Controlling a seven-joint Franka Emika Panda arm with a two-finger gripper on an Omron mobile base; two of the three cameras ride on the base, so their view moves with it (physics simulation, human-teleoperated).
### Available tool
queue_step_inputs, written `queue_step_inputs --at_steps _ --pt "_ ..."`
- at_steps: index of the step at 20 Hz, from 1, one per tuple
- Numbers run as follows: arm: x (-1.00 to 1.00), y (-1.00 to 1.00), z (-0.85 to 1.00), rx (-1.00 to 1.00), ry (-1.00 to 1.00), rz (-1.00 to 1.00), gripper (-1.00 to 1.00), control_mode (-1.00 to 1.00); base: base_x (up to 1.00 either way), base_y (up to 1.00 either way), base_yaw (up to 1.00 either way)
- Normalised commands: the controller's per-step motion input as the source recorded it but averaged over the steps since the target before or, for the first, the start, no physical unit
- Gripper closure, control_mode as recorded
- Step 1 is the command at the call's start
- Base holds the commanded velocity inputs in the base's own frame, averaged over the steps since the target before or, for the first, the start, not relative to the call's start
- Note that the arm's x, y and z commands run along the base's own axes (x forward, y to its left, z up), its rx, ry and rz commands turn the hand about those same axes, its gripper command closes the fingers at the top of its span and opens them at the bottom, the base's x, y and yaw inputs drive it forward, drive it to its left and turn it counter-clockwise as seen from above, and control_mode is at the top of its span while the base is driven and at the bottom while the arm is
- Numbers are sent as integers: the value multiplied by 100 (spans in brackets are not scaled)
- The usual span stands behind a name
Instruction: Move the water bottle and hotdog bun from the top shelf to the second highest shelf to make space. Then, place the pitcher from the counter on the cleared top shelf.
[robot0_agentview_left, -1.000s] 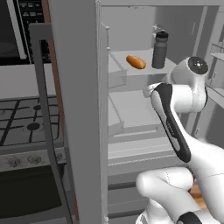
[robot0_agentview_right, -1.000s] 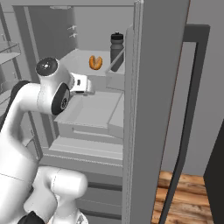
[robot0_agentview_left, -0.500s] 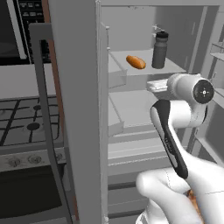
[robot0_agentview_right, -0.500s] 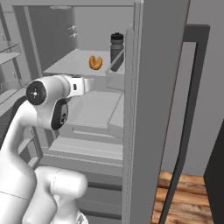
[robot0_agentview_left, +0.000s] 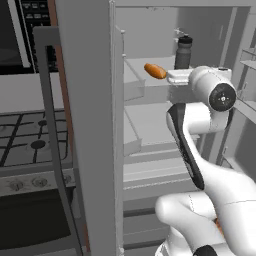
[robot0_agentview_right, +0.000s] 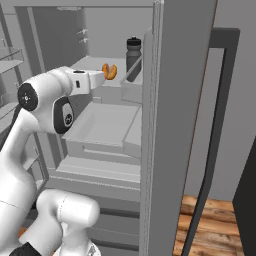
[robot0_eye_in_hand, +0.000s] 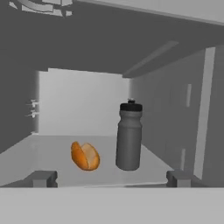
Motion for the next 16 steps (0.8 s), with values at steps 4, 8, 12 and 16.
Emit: queue_step_inputs --at_steps 4,8,12,16 --pt "0 0 33 4 1 -2 -100 -100 0 0 0" --pt "0 0 6 10 13 0 -100 -100 0 0 0" --pt "0 0 4 9 20 3 -100 -100 0 0 0" --pt "3 -3 17 9 9 2 -100 -100 0 0 0"
